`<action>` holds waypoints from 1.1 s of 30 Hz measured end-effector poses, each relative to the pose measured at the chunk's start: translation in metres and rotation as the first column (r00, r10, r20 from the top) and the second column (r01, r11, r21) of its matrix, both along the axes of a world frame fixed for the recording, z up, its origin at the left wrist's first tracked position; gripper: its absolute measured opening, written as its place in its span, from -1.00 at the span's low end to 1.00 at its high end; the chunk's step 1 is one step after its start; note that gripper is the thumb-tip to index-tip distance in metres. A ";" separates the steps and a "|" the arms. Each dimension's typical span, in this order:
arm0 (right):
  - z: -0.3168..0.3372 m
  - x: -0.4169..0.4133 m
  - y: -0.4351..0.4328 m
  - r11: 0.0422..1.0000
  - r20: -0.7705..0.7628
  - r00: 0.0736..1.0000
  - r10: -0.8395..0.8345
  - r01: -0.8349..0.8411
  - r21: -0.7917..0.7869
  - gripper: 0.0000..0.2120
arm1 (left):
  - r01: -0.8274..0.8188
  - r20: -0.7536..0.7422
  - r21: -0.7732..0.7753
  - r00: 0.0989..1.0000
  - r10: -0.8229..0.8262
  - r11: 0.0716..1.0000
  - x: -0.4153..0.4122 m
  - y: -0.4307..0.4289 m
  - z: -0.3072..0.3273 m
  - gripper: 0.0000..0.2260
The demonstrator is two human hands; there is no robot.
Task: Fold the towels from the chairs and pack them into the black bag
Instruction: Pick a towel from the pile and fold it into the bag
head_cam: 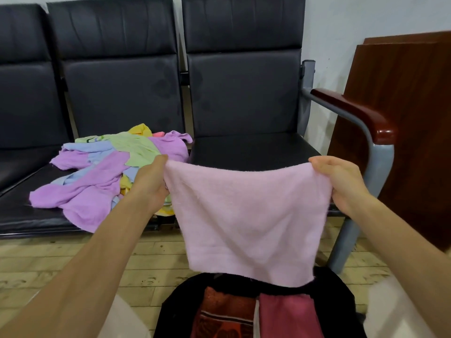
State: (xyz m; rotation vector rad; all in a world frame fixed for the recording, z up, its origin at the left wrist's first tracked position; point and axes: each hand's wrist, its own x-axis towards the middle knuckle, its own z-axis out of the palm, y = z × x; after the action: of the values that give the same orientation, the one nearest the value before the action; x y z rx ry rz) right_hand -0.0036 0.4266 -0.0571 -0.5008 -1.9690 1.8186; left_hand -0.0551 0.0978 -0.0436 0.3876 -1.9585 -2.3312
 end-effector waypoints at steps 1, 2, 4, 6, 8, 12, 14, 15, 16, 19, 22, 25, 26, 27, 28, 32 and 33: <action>-0.001 0.000 -0.001 0.998 -0.012 1.000 0.011 -0.010 0.064 -0.86 | 0.057 0.000 0.141 0.998 -0.057 0.988 0.002 -0.002 0.001 -0.88; -0.002 0.000 -0.003 0.993 -0.019 1.000 0.020 -0.018 0.113 -0.88 | 0.104 -0.009 0.270 0.994 -0.105 0.957 0.004 -0.002 0.003 -0.86; -0.003 -0.001 -0.005 0.988 -0.021 0.999 0.030 -0.026 0.154 -0.89 | 0.131 -0.021 0.423 0.991 -0.134 0.897 0.007 -0.003 0.006 -0.83; -0.004 0.000 -0.008 0.988 -0.014 0.999 0.042 -0.039 0.148 -0.89 | 0.148 -0.063 0.448 0.989 -0.134 0.882 0.008 -0.004 0.005 -0.80; -0.004 0.001 -0.009 0.991 -0.012 0.998 0.062 -0.060 0.120 -0.88 | 0.177 -0.106 0.363 0.983 -0.149 0.915 0.006 -0.004 0.002 -0.70; 0.001 0.004 -0.013 0.990 -0.058 0.994 0.097 -0.091 0.110 -0.85 | 0.025 -0.197 -0.004 0.980 -0.025 1.000 0.010 0.002 -0.002 -0.84; 0.002 0.005 -0.015 0.991 -0.080 0.994 0.078 -0.068 0.119 -0.84 | -0.039 -0.265 -0.136 0.964 0.002 0.990 0.014 0.007 0.001 -0.88; 0.002 0.006 -0.017 0.990 -0.085 0.994 0.067 -0.055 0.128 -0.83 | -0.054 -0.287 -0.168 0.958 0.004 0.984 0.015 0.007 0.000 -0.87; 0.003 0.006 -0.019 0.991 -0.089 0.994 0.056 -0.044 0.129 -0.83 | -0.069 -0.300 -0.193 0.954 0.008 0.979 0.017 0.007 0.000 -0.85; 0.009 0.006 -0.022 0.997 -0.097 0.995 0.035 -0.029 0.071 -0.79 | -0.056 -0.289 -0.219 0.957 -0.010 0.974 0.017 0.004 0.001 -0.86; 0.026 0.005 -0.021 1.000 -0.130 0.991 -0.021 0.023 0.019 -0.74 | -0.042 -0.274 -0.248 0.961 -0.028 0.968 0.017 0.002 0.018 -0.85; 0.059 0.005 -0.016 0.996 -0.212 0.973 -0.087 0.079 -0.047 -0.79 | -0.044 -0.287 -0.235 0.958 -0.026 0.971 0.019 0.000 0.055 -0.87; 0.071 0.006 -0.014 0.994 -0.230 0.968 -0.103 0.094 -0.052 -0.82 | -0.050 -0.300 -0.237 0.954 -0.024 0.970 0.019 -0.001 0.067 -0.87; 0.083 0.006 -0.011 0.993 -0.243 0.963 -0.119 0.112 -0.041 -0.83 | -0.063 -0.312 -0.245 0.950 -0.018 0.967 0.020 -0.001 0.080 -0.84; 0.095 0.007 -0.007 0.992 -0.256 0.958 -0.126 0.127 -0.013 -0.82 | -0.081 -0.331 -0.266 0.944 -0.012 0.961 0.021 -0.002 0.092 -0.83; 0.133 0.014 0.003 0.985 -0.300 0.946 -0.120 0.152 0.086 -0.81 | -0.151 -0.392 -0.409 0.919 -0.024 0.900 0.022 -0.008 0.130 -0.83; 0.140 0.017 0.005 0.982 -0.306 0.945 -0.119 0.158 0.104 -0.80 | -0.163 -0.392 -0.427 0.920 -0.020 0.889 0.021 -0.011 0.137 -0.82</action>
State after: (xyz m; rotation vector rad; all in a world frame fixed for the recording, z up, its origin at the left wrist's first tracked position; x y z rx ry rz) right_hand 0.0129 0.4314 0.0831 -0.2951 -1.7813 1.5670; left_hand -0.0343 0.0871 0.0929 -0.0377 -2.1362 -1.6557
